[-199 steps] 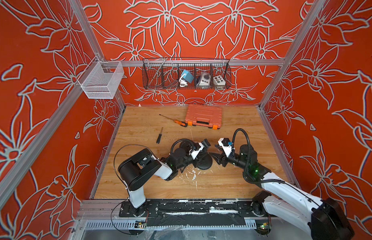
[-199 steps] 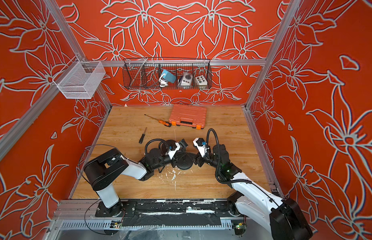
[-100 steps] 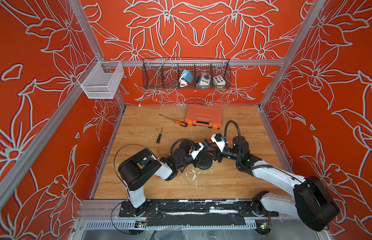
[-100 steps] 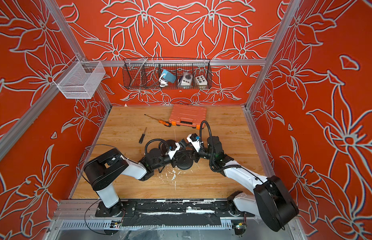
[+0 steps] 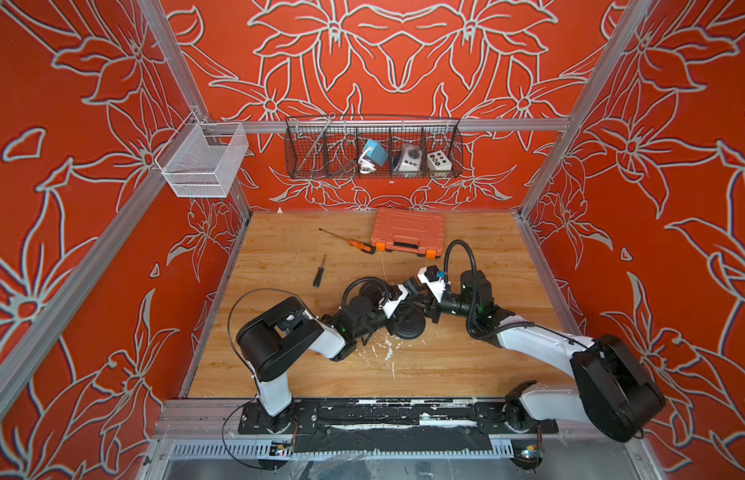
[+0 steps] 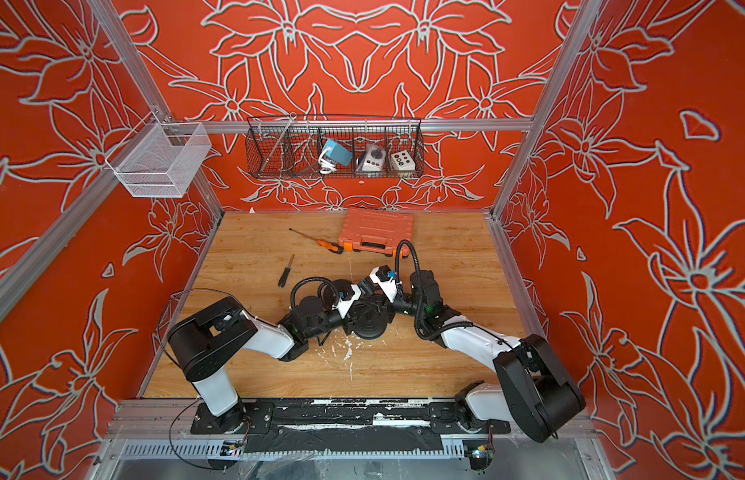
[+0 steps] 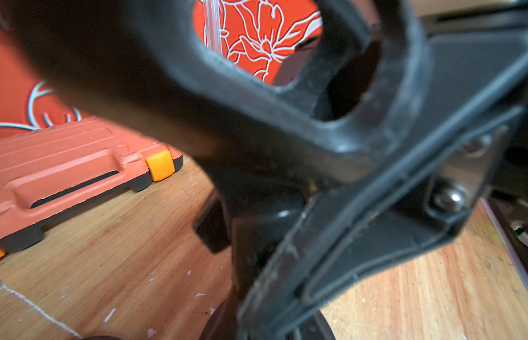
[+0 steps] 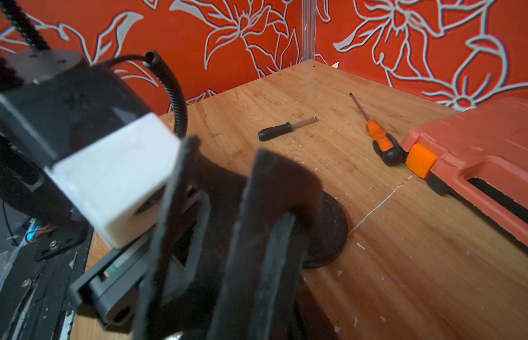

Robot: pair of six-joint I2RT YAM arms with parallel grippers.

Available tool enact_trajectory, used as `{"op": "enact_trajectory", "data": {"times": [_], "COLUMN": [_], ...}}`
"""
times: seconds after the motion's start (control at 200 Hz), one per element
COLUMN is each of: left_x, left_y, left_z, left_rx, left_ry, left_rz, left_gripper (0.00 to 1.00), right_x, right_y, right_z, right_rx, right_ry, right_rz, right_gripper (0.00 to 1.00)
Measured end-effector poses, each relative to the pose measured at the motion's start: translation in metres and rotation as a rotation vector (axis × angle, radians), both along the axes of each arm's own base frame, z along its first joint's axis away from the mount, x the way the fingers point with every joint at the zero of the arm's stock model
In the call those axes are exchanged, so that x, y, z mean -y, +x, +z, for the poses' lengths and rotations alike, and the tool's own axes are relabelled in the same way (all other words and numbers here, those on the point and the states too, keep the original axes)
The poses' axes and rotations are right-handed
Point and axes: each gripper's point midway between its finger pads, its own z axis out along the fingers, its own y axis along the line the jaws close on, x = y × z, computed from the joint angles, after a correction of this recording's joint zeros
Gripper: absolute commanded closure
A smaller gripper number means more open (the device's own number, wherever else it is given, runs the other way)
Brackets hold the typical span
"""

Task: Assemble a microphone stand
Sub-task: Pick up the microphone stand at the center of the board.

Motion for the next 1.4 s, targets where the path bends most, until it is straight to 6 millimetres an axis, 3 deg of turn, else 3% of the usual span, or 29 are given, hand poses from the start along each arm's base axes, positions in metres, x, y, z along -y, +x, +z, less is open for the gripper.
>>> {"op": "enact_trajectory", "data": {"times": [0.095,0.29,0.39,0.651,0.971,1.176,1.401], "left_x": [0.000,-0.007,-0.014,-0.026,-0.055,-0.089,-0.100], "left_y": [0.001,-0.002,-0.003,-0.010,-0.013,-0.023,-0.037], "left_z": [-0.004,-0.025,-0.014,0.047,0.088,0.094,0.084], "left_rx": [-0.013,-0.134,-0.179,-0.298,-0.664,-0.980,-1.288], "left_ry": [0.013,0.070,0.061,-0.039,-0.130,-0.291,-0.420], "left_rz": [0.005,0.035,0.067,0.123,0.248,0.325,0.320], "left_gripper": [0.63,0.46,0.43,0.38,0.30,0.26,0.25], "right_x": [0.000,0.002,0.005,0.020,0.026,0.023,0.017], "right_y": [0.001,0.003,0.001,0.001,0.011,0.020,0.030], "right_z": [0.001,0.004,0.010,0.049,0.123,0.161,0.167], "right_rx": [0.008,0.011,0.008,0.054,0.019,-0.075,-0.178], "right_ry": [0.001,-0.002,0.000,0.033,0.085,0.131,0.152], "right_rz": [-0.006,-0.028,-0.051,-0.145,-0.232,-0.271,-0.293], "right_gripper": [1.00,1.00,1.00,1.00,1.00,1.00,1.00]}}
